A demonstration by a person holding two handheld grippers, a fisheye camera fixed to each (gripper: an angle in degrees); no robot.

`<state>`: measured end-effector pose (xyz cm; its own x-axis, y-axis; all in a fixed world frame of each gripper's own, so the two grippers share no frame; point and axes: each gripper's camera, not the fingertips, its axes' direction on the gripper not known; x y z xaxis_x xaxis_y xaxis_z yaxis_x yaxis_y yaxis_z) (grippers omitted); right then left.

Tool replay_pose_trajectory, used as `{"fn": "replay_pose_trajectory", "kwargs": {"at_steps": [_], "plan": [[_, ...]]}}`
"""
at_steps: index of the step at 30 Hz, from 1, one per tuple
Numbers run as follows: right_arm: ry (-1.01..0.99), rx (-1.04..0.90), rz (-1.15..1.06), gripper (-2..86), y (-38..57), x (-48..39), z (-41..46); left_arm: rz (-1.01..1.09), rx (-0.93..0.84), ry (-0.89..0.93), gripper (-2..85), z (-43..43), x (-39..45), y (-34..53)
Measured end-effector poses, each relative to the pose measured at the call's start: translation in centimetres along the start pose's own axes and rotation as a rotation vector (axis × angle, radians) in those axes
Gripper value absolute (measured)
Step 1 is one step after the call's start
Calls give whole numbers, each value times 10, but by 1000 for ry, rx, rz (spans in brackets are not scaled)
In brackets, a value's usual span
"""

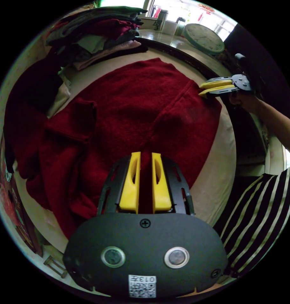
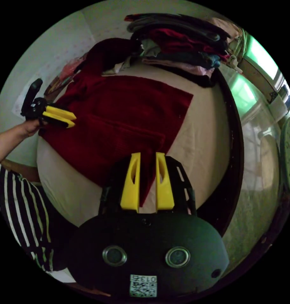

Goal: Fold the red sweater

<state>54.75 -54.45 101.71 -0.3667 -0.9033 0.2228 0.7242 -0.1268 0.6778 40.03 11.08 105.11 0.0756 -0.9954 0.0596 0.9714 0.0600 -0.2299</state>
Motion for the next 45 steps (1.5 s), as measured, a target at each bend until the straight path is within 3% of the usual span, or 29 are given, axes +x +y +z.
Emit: {"fn": "replay_pose_trajectory", "kwargs": {"at_steps": [7, 12, 18, 22, 28, 33, 38, 41, 45], "plan": [[49, 1, -39, 48, 4, -5, 1, 0, 1, -1, 62, 0, -2, -3], [222, 57, -77, 97, 5, -5, 0, 7, -7, -1, 60, -1, -4, -4], [52, 107, -38, 110, -15, 27, -9, 23, 15, -35, 37, -15, -2, 0], [31, 43, -64, 106, -27, 37, 5, 41, 16, -33, 42, -13, -1, 5], [22, -15, -72, 34, -32, 36, 10, 24, 3, -7, 14, -21, -7, 13], [61, 85, -119, 19, -14, 14, -41, 142, 65, 13, 7, -51, 0, 34], [0, 48, -92, 16, 4, -5, -92, 249, 108, 104, 5, -82, 0, 56], [-37, -44, -11, 16, 3, -8, -95, 290, 59, 163, 5, -81, -5, 54], [-11, -72, 134, 20, -14, 14, -54, 315, -72, 110, 6, -55, -3, 36]]}}
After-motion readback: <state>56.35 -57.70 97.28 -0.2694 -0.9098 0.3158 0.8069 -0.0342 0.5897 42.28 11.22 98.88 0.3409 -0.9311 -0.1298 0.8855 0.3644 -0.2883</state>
